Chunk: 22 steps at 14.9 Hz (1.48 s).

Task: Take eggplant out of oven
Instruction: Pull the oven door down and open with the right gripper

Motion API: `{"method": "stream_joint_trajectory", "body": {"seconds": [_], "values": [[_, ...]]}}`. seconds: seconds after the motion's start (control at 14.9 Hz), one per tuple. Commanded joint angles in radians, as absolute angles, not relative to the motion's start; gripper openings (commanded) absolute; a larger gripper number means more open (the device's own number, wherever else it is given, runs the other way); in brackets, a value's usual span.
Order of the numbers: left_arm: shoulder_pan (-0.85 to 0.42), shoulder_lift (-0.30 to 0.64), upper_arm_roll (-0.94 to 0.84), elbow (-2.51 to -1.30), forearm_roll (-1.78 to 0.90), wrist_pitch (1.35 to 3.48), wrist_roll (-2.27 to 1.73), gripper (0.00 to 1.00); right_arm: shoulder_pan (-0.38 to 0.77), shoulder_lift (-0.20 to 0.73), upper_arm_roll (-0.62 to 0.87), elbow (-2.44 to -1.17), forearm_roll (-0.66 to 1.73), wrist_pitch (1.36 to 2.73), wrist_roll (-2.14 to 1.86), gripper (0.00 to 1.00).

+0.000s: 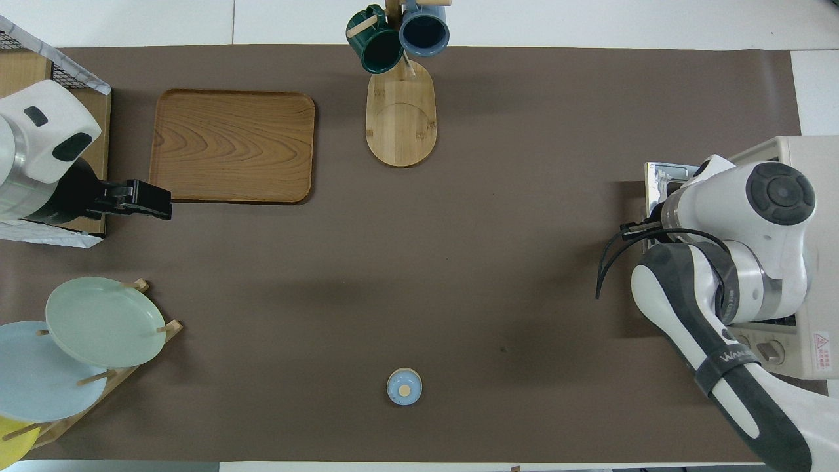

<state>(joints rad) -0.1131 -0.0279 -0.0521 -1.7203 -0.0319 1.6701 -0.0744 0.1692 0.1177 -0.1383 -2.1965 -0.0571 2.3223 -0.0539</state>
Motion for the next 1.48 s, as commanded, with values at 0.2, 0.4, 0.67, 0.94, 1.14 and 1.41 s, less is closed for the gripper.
{"method": "stream_joint_trajectory", "body": {"seconds": [0.2,0.4,0.67,0.94,1.14,1.41], "values": [[-0.107,-0.044,-0.051,-1.727,-0.02,1.667,-0.072,1.0,0.158,0.207,-0.149,-2.163,0.018,2.41,-0.049,0.0],[-0.107,-0.044,-0.051,-1.727,-0.02,1.672,-0.074,1.0,0.181,0.216,-0.146,-2.08,0.101,2.346,-0.038,0.0],[-0.109,-0.044,-0.051,-1.729,-0.02,1.663,-0.075,1.0,0.198,0.18,-0.153,-1.968,0.074,2.119,-0.005,0.12],[-0.107,-0.049,-0.051,-1.732,-0.02,1.661,-0.074,1.0,0.184,0.111,-0.158,-1.962,-0.095,1.941,0.032,0.36],[-0.107,-0.049,-0.051,-1.732,-0.017,1.66,-0.072,1.0,0.146,0.084,-0.156,-2.031,-0.138,1.953,0.048,0.35],[-0.107,-0.049,-0.051,-1.732,-0.017,1.661,-0.075,1.0,0.123,0.054,-0.156,-2.123,-0.167,2.049,0.006,0.34]]}}
